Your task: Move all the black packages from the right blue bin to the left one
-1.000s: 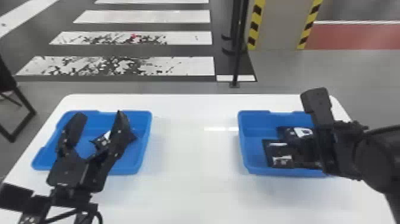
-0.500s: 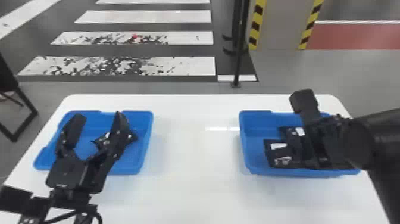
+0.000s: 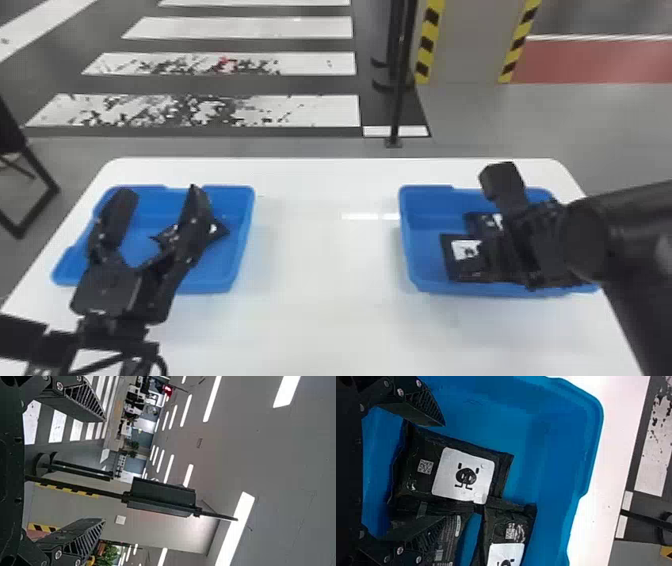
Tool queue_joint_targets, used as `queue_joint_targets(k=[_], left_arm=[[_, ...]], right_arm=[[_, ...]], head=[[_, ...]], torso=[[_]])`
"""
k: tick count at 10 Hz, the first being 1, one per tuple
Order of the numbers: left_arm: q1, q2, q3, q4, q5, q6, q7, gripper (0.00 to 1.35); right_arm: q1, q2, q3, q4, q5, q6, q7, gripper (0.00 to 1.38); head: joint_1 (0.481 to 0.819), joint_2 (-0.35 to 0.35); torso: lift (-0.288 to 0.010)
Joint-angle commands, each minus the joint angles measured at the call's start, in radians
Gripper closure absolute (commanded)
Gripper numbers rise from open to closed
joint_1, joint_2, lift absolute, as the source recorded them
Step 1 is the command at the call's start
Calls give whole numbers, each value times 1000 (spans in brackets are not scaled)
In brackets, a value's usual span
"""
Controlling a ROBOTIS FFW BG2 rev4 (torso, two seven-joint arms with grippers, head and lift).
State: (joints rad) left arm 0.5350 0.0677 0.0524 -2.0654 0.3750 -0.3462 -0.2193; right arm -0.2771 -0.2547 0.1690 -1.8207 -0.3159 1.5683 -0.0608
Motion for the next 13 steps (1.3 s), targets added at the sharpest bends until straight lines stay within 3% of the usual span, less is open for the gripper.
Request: queue_joint_targets(k=[1, 5, 9, 10, 11, 12, 13], left_arm=[[0, 0, -1, 0, -2, -2, 0, 145], [2, 1, 1, 0, 0, 5, 0, 145], [7, 0, 5, 3, 0, 3, 0, 145], [10, -2, 7, 3, 2, 0, 0, 145], [12, -3, 11, 3, 2, -5, 0, 145], [15, -5, 11, 5, 6, -7, 0, 147], [15, -5, 11, 7, 6, -10, 0, 148]], right_arm=[[0, 0, 1, 28, -29, 4, -4, 200], [12, 0, 3, -7, -59, 4, -103, 200], [-3, 0, -3, 72, -95, 4, -120, 239], [-8, 0, -3, 87, -119, 4, -120, 441], [-3, -3, -3, 82, -145, 4, -111, 846], [12, -5, -13, 67, -175, 4, -94, 1039], [41, -3, -23, 28, -185, 4, -86, 1047]], head=[[695, 18], [695, 16], [695, 8], [695, 9], [695, 15], [695, 20], [695, 35]], torso=[[-140], [-140], [-140], [-140], [-140], [-140], [-140]])
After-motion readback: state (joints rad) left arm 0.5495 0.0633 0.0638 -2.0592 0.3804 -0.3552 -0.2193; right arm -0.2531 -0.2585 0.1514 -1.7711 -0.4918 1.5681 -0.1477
